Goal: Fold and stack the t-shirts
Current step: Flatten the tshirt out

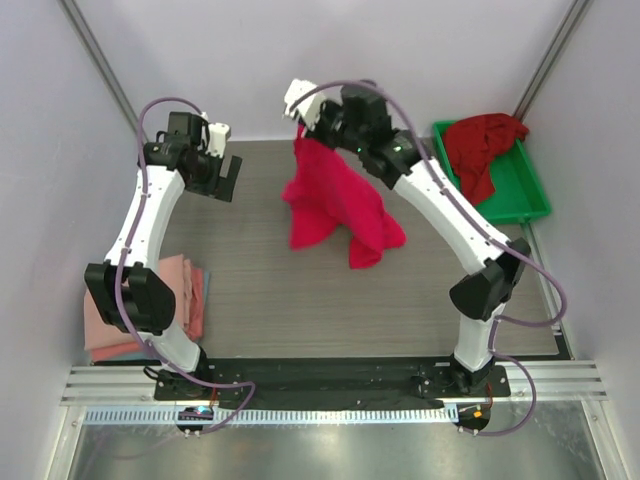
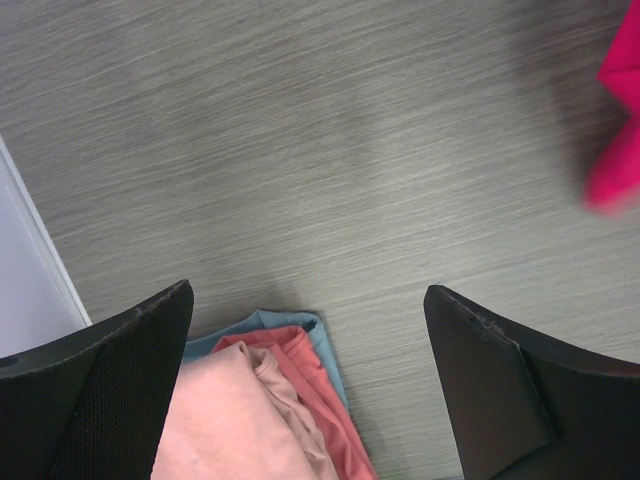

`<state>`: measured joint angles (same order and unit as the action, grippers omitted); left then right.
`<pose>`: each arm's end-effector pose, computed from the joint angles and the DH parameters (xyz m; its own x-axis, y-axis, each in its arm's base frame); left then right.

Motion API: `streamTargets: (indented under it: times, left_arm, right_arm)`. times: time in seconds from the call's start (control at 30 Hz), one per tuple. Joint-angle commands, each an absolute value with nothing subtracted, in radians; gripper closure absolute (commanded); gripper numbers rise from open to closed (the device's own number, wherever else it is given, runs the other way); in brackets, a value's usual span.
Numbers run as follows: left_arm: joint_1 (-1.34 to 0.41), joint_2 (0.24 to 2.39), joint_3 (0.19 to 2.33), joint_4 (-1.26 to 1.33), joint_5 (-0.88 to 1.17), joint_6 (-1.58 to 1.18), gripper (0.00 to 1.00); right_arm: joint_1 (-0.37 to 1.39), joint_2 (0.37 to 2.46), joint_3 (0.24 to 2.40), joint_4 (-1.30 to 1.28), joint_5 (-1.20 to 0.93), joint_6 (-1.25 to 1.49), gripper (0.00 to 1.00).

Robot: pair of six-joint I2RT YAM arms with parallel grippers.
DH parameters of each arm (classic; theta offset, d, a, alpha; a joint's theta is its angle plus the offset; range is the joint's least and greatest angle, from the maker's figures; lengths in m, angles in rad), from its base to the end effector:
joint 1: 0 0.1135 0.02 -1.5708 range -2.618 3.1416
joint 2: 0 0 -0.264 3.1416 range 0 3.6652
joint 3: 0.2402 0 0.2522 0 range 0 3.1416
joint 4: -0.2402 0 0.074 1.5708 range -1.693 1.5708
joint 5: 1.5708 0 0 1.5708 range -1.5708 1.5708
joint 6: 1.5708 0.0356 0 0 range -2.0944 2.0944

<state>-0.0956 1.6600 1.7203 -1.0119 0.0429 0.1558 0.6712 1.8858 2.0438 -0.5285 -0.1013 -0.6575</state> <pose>0.3463 -0.0347 0.3619 -0.7822 0.2308 -0.5788 0.2445 0.9681 0.0556 0.3394 0.2741 0.4227 0.1988 -0.6185 -0.7602 -0.7214 0.4326 -0.5407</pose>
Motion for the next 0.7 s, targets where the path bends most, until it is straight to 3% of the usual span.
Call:
streamTargets:
  times: [0.0, 0.2, 0.27, 0.67]
  left_arm:
    - [-0.087, 1.666, 1.788, -0.966, -0.011, 0.146, 0.03]
    - [-0.087, 1.66, 1.81, -0.966, -0.003, 0.192, 0.07]
    - [-0.087, 1.663, 1.793, -0.976, 0.051, 0.199, 0.09]
    - [-0.123, 1.748, 1.603, -0.905, 0.236, 0.222, 0.18]
  right_arm:
    - [0.675, 1.804, 2.225, -0.333, -0.012, -0.793, 0.99]
    - [0.67, 1.868, 2.46, -0.174, 0.109, -1.003, 0.99]
    - [0.658, 1.856, 2.433, -0.155, 0.13, -1.055, 0.99]
    - [0.433, 1.658, 1.546, -0.104, 0.31, -0.907, 0.99]
